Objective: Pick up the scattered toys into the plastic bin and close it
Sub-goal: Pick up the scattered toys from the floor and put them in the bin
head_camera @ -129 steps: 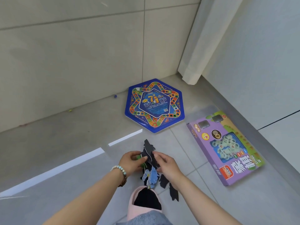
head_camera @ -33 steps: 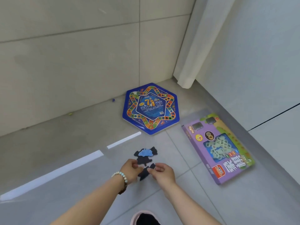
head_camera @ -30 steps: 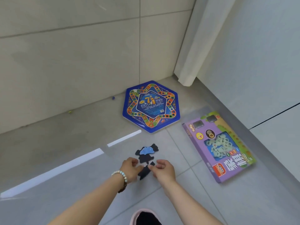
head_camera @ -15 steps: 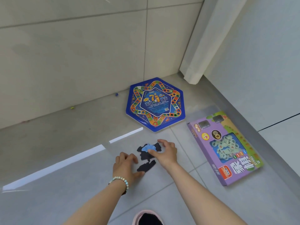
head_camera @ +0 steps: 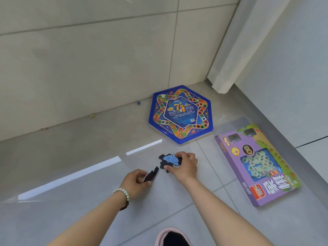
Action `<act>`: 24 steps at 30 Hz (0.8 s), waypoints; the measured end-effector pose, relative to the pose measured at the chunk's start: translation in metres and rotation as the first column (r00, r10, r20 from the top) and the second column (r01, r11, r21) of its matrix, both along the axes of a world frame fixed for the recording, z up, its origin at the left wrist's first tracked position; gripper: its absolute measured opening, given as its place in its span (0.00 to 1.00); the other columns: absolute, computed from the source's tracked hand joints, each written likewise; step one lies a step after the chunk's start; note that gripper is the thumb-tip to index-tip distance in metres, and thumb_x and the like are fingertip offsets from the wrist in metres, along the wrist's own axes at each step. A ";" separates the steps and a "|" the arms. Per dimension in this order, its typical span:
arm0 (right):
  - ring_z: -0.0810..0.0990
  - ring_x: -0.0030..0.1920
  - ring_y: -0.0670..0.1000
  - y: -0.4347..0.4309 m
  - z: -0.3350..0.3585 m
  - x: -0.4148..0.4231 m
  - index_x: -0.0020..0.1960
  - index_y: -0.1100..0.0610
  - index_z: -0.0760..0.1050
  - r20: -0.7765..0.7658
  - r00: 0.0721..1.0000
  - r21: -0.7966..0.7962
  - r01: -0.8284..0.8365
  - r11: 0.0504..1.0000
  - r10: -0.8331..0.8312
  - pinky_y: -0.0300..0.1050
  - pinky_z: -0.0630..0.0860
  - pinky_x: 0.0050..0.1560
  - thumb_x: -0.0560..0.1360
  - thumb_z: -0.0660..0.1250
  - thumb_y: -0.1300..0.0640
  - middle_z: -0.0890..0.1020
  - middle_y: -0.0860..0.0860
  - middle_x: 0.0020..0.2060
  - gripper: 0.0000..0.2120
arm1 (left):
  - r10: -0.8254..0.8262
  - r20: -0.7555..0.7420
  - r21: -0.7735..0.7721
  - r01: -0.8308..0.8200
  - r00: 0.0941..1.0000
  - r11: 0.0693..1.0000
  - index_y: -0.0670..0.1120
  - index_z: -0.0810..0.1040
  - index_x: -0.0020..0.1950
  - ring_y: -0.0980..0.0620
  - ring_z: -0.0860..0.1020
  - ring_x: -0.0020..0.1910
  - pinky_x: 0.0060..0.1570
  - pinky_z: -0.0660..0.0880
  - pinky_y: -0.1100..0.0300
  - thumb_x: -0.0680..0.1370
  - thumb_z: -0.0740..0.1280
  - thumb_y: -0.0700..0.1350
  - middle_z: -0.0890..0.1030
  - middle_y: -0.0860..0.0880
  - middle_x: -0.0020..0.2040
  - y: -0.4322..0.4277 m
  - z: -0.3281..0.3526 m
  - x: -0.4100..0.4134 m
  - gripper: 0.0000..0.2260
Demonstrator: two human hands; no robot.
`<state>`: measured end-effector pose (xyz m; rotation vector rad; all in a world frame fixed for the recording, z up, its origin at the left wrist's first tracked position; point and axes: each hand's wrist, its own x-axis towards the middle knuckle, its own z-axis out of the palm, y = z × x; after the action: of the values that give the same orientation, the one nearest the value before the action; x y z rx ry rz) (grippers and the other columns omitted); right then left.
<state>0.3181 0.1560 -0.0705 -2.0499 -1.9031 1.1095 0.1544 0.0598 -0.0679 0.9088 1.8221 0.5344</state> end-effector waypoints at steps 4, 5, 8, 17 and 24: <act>0.65 0.63 0.51 -0.004 0.000 -0.010 0.55 0.49 0.69 0.084 0.996 0.015 -0.015 1.000 0.013 0.43 0.68 0.61 0.65 0.76 0.48 0.64 0.50 0.61 0.23 | 0.305 0.368 -0.114 -0.283 0.878 0.952 0.45 0.76 0.57 0.52 0.72 0.33 0.32 0.71 0.67 0.77 0.66 0.39 0.73 0.48 0.35 -0.005 0.007 -0.015 0.10; 0.65 0.63 0.52 -0.006 0.000 -0.012 0.52 0.50 0.69 0.093 0.996 0.016 -0.011 1.000 0.010 0.43 0.67 0.61 0.65 0.76 0.48 0.65 0.50 0.61 0.21 | 0.349 0.415 -0.147 -0.317 0.840 0.937 0.44 0.76 0.57 0.52 0.73 0.34 0.36 0.72 0.65 0.77 0.65 0.39 0.74 0.48 0.36 -0.006 0.010 -0.019 0.09; 0.66 0.61 0.52 -0.012 -0.001 -0.019 0.47 0.50 0.66 0.096 0.995 0.015 -0.006 1.000 0.005 0.43 0.67 0.59 0.65 0.76 0.49 0.68 0.51 0.59 0.20 | 0.390 0.448 -0.169 -0.352 0.804 0.921 0.41 0.77 0.57 0.52 0.75 0.38 0.41 0.73 0.63 0.78 0.64 0.39 0.80 0.48 0.41 -0.009 0.015 -0.032 0.08; 0.66 0.60 0.52 -0.024 0.000 -0.032 0.57 0.53 0.67 0.023 0.998 -0.074 0.057 0.996 -0.056 0.45 0.70 0.58 0.63 0.77 0.53 0.71 0.48 0.53 0.28 | 0.447 0.532 -0.204 -0.403 0.719 0.892 0.42 0.70 0.62 0.52 0.81 0.42 0.34 0.78 0.68 0.79 0.60 0.34 0.81 0.44 0.51 -0.021 0.021 -0.052 0.12; 0.72 0.54 0.52 -0.029 0.001 -0.040 0.49 0.54 0.64 -0.007 0.997 -0.099 0.072 0.992 -0.073 0.43 0.74 0.47 0.62 0.78 0.55 0.70 0.49 0.51 0.25 | 0.472 0.571 -0.230 -0.421 0.672 0.878 0.40 0.71 0.62 0.47 0.80 0.44 0.41 0.79 0.62 0.80 0.57 0.33 0.80 0.45 0.49 -0.027 0.024 -0.063 0.13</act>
<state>0.2782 0.1267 -0.0699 -2.1408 -1.7870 1.2182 0.0913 0.0330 -0.0441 0.1545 1.4209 0.9380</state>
